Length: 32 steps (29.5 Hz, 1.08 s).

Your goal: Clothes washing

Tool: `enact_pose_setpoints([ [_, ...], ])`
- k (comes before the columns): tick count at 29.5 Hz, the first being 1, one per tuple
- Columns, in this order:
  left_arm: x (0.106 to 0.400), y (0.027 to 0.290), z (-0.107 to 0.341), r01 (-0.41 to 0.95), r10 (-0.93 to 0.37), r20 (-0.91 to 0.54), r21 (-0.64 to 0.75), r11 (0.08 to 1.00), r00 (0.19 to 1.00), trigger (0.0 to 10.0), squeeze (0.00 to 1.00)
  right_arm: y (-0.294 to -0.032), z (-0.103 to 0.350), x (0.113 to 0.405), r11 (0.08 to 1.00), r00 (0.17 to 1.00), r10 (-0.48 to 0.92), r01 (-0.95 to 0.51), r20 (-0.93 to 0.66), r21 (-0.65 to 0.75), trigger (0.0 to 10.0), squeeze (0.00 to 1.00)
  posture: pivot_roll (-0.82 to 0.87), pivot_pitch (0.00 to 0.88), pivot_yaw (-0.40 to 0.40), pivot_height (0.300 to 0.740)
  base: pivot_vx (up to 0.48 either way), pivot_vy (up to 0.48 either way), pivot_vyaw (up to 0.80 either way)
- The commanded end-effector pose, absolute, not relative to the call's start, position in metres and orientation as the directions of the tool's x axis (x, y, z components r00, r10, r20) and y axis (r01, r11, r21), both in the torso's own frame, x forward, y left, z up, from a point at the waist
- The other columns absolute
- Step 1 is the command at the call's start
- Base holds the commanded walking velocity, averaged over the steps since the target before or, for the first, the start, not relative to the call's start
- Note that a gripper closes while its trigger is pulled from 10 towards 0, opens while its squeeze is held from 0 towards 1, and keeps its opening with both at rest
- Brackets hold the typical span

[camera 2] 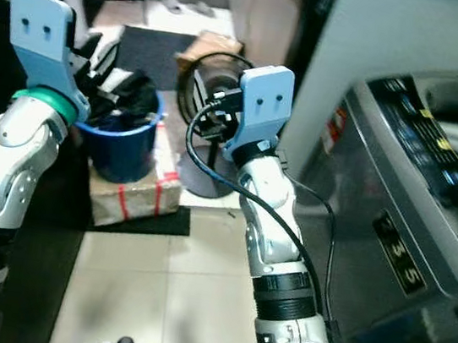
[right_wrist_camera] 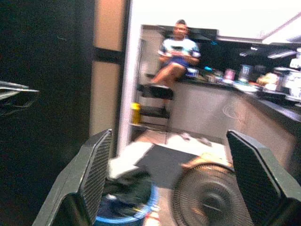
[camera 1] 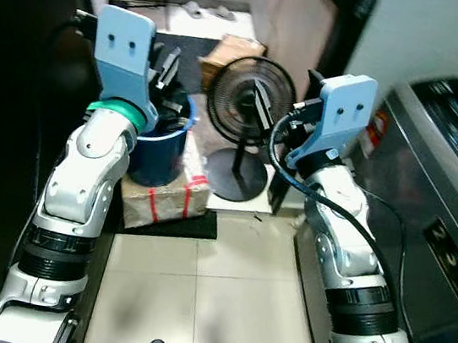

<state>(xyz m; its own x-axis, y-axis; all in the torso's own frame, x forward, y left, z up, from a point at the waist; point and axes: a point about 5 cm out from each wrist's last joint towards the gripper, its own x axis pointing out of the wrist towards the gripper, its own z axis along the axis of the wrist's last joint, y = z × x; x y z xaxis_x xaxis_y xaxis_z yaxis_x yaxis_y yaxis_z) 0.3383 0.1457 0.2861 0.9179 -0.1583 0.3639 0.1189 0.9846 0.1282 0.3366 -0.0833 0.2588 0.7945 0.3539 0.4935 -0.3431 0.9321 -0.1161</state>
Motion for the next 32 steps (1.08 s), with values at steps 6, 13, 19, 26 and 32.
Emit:
enact_pose_setpoints([
  [6, 0.3385, 0.1447, 0.2832, 0.118, -0.158, 0.356, 0.132, 0.984, 0.921, 10.0, 0.00, -0.0821, 0.2587, 0.3340, 0.920, 0.784, 0.370, -0.382, 0.499, -0.081, 10.0, 0.00, 0.02, 0.036, 0.019, 0.740, 0.000, 0.000, 0.33],
  [13, 0.3396, 0.1451, 0.2837, 0.110, -0.150, 0.361, 0.129, 0.986, 0.920, 10.0, 0.00, -0.0805, 0.2563, 0.3315, 0.912, 0.776, 0.387, -0.402, 0.497, -0.082, 10.0, 0.00, 0.01, 0.038, 0.016, 0.740, 0.448, 0.000, 0.00],
  [19, 0.3400, 0.1448, 0.2846, 0.111, -0.151, 0.367, 0.128, 0.986, 0.918, 10.0, 0.00, -0.0809, 0.2552, 0.3318, 0.912, 0.778, 0.388, -0.400, 0.493, -0.086, 10.0, 0.00, 0.01, 0.038, 0.015, 0.740, 0.450, 0.000, 0.00],
  [26, 0.3400, 0.1454, 0.2855, 0.107, -0.148, 0.371, 0.129, 0.986, 0.917, 10.0, 0.00, -0.0823, 0.2535, 0.3331, 0.915, 0.785, 0.385, -0.392, 0.485, -0.093, 10.0, 0.00, 0.01, 0.042, 0.015, 0.740, 0.450, 0.000, 0.07],
  [32, 0.3399, 0.1461, 0.2853, 0.104, -0.146, 0.369, 0.130, 0.986, 0.918, 10.0, 0.00, -0.0837, 0.2511, 0.3345, 0.922, 0.798, 0.375, -0.376, 0.472, -0.096, 10.0, 0.00, 0.01, 0.044, 0.016, 0.740, 0.454, 0.000, 0.78],
])
